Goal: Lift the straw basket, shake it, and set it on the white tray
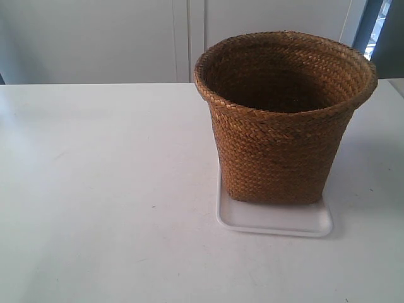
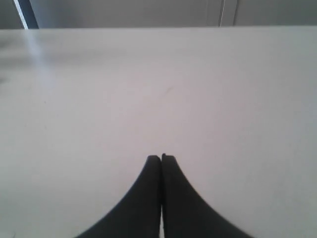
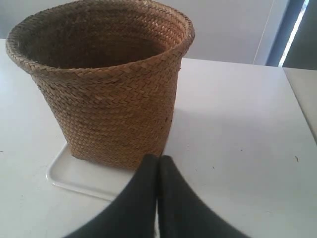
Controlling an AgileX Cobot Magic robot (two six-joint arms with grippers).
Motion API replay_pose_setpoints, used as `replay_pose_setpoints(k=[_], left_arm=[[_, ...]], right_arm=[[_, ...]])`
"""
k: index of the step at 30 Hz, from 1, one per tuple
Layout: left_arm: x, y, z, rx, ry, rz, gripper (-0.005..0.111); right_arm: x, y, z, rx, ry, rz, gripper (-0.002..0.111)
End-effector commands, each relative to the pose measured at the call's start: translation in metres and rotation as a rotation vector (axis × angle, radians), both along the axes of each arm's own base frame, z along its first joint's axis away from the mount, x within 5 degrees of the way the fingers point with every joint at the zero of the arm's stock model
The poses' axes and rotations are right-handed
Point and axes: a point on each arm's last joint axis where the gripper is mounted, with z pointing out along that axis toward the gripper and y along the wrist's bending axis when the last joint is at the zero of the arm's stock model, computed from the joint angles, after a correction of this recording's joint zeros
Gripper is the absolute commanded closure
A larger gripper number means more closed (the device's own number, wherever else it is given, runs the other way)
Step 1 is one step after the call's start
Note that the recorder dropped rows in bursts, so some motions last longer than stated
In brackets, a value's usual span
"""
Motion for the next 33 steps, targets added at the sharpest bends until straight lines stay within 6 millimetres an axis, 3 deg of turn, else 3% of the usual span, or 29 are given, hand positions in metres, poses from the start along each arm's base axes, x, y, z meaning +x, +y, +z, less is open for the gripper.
replay_pose_setpoints(k=[1, 33], left_arm=[[-0.0036, -0.0002, -0.0317, -0.003, 0.051, 0.001, 0.107], [-0.0047, 0.0001, -0.0308, 0.010, 0.034, 0.001, 0.107]], right_arm=[[-0.0003, -0.0002, -0.0017, -0.001, 0.002, -0.003, 0.108], [-0.0007, 0.0000, -0.0017, 0.001, 0.001, -0.002, 0.108]])
